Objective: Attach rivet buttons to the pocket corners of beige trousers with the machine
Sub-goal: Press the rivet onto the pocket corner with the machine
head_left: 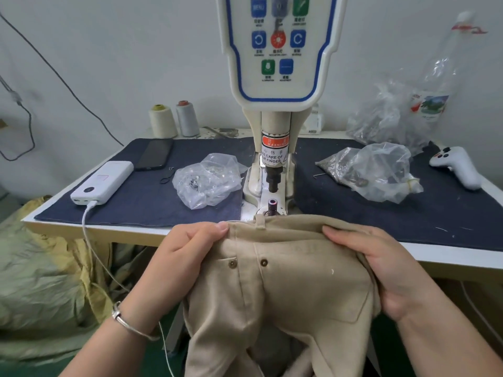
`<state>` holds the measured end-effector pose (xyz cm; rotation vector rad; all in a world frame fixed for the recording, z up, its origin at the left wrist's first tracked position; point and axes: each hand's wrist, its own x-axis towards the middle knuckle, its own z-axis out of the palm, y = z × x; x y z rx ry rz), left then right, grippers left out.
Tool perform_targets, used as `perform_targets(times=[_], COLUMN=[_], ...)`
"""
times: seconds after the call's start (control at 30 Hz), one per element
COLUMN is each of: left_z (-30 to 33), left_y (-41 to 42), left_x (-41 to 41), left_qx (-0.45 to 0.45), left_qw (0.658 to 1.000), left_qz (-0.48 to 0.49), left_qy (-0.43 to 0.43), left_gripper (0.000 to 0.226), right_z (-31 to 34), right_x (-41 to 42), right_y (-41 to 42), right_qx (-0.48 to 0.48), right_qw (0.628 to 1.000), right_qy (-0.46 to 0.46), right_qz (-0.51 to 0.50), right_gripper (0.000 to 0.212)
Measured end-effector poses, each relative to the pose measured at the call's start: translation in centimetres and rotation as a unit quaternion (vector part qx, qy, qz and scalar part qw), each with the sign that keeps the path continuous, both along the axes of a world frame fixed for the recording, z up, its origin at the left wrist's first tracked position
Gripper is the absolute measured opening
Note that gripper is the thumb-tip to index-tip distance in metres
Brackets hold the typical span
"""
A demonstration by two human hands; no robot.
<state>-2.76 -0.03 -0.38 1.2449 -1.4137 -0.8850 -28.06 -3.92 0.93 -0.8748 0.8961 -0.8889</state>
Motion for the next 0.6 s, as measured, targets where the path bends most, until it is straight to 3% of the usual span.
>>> perform_targets(times=[0.07, 0.2, 0.33, 0.4, 0.5, 0.57, 0.6], left_z=[0.7, 2.0, 2.6, 2.7, 2.5, 2.3, 2.5], left_y=[0.7, 1.3, 1.7, 1.5, 1.9, 2.0, 1.6], left_x=[0.2, -0.5, -1.8, -1.9, -1.6, -1.1, -1.2], left_qx=[-0.01, -0.045, -0.045, -0.026, 0.018, 0.075, 0.106], left_qw=[1.0, 0.998, 0.99, 0.988, 0.987, 0.984, 0.979], left_qz=[-0.011, -0.003, 0.089, 0.102, 0.094, 0.078, 0.089], left_qy=[0.017, 0.048, 0.099, 0.115, 0.127, 0.145, 0.15], left_gripper=[0.065, 0.028, 0.055, 0.054, 0.011, 0.038, 0.04], right_z=[0.7, 2.1, 3.1, 3.3, 3.3, 3.1, 3.0], right_x=[-0.1, -0.4, -0.8, -0.9, -0.8, -0.9, -0.9], right_y=[0.4, 0.9, 1.1, 1.2, 1.5, 1.6, 1.6], right_qx=[-0.036, -0.089, -0.116, -0.114, -0.102, -0.091, -0.085], right_qw=[0.999, 0.996, 0.992, 0.992, 0.992, 0.993, 0.994], right_qy=[-0.002, 0.003, -0.013, -0.026, -0.037, -0.039, -0.042], right_qz=[0.013, 0.02, 0.044, 0.052, 0.061, 0.062, 0.063], right_gripper=[0.041, 0.041, 0.033, 0.034, 0.034, 0.032, 0.029])
